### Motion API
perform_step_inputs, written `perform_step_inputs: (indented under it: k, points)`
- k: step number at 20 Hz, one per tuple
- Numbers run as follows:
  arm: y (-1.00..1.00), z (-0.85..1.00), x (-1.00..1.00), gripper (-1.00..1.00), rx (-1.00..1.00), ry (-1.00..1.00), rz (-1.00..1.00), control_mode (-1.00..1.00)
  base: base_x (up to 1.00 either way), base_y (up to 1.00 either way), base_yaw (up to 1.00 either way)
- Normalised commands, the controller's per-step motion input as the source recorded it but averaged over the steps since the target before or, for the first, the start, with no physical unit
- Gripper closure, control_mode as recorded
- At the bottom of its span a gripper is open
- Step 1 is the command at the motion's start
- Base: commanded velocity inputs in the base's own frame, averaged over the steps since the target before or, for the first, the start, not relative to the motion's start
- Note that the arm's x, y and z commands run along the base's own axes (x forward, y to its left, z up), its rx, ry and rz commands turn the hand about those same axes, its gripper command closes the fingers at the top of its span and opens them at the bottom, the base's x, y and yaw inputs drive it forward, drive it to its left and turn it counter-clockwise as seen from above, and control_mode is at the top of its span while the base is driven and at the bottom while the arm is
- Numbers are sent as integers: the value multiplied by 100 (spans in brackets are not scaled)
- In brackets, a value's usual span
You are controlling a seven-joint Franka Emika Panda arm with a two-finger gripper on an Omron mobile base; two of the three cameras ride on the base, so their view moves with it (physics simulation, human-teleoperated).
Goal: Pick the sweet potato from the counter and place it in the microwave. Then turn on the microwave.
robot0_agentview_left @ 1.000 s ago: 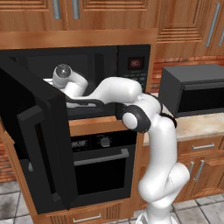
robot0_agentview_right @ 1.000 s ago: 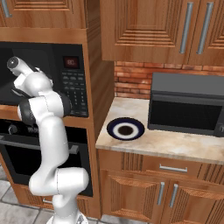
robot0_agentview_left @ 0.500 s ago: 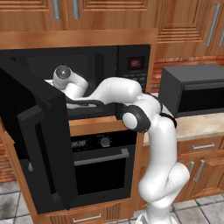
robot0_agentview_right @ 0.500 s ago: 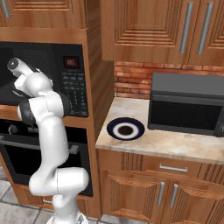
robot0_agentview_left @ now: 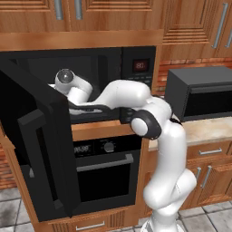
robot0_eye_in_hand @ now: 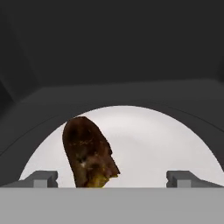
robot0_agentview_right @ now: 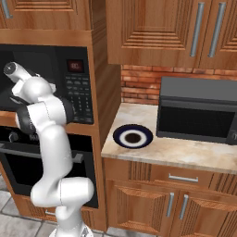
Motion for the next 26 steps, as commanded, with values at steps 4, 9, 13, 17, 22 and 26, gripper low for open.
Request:
perform_step_inputs:
  k: [4,9,13,17,22,26]
  points:
    - [-8,0,-47,-100,0,0,0,-100,0,0,0]
    - [-23,4,-36,-100,0,0,0,-100,0,0,0]
    - [-30,15,-34,-100,0,0,0,-100,0,0,0]
    - [-30,25,-31,-100,2,0,0,-100,0,0,0]
    - [-26,26,-39,-100,3,0,0,-100,0,0,0]
    - [-21,23,-49,-100,3,0,0,-100,0,0,0]
